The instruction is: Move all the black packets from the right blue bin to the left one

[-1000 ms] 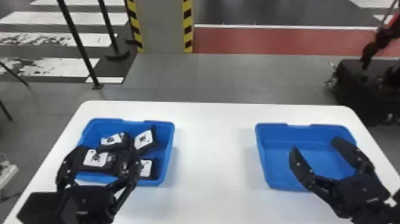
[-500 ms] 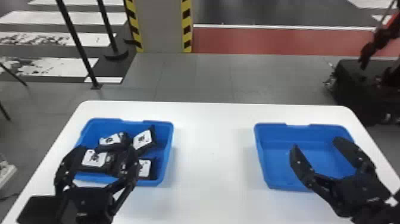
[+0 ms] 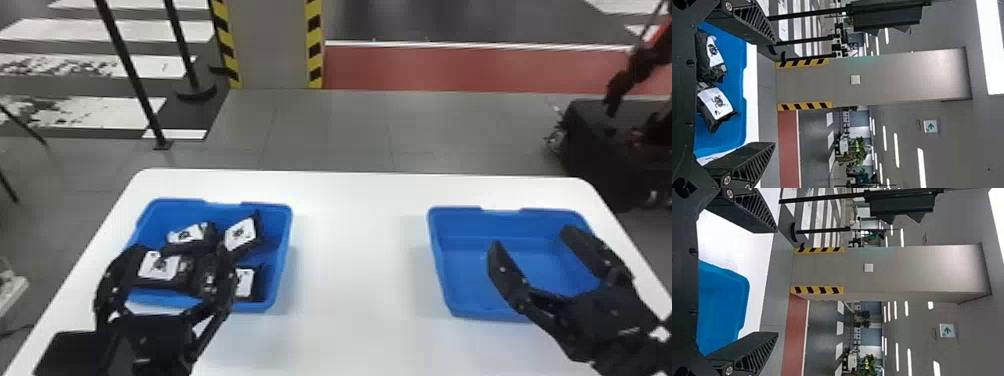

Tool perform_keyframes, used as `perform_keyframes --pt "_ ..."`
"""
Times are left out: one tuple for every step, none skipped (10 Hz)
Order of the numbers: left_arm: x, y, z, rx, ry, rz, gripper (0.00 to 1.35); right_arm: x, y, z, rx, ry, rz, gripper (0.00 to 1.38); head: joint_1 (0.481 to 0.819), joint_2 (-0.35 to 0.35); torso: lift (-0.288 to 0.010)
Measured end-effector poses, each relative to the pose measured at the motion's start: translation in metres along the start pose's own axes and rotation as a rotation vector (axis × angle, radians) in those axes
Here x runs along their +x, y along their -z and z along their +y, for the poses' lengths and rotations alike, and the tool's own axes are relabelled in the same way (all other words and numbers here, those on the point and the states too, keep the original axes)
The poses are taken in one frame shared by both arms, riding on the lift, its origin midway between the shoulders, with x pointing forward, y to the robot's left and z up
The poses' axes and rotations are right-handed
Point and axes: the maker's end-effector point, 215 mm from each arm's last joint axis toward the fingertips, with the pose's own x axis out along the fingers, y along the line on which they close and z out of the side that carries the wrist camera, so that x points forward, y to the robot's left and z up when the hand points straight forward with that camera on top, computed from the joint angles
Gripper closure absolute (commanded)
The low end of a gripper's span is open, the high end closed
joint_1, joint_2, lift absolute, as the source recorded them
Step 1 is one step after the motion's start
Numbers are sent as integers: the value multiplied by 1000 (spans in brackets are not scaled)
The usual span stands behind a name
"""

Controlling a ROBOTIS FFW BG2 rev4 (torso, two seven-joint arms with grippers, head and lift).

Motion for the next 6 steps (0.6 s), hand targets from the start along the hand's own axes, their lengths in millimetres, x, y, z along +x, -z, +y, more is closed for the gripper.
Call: perform_keyframes --pt "-1 0 0 -11 0 -11 99 1 -4 0 -7 0 -7 82 695 26 -110" --pt "-1 0 0 -17 0 -18 99 2 -6 0 -10 0 -10 82 695 26 -110" --pt "-1 0 0 -18 0 -22 99 2 -6 0 -10 -1 -10 82 695 27 -110" --pt "-1 -1 0 -19 -1 -23 99 2 -7 1 -9 -2 -11 82 695 28 -110" --pt "-2 -1 0 -21 0 -24 99 3 -7 1 -7 -3 -13 81 695 29 -110" --pt "-2 -2 1 -22 0 -27 99 3 -8 1 -7 -3 -15 82 695 29 -110"
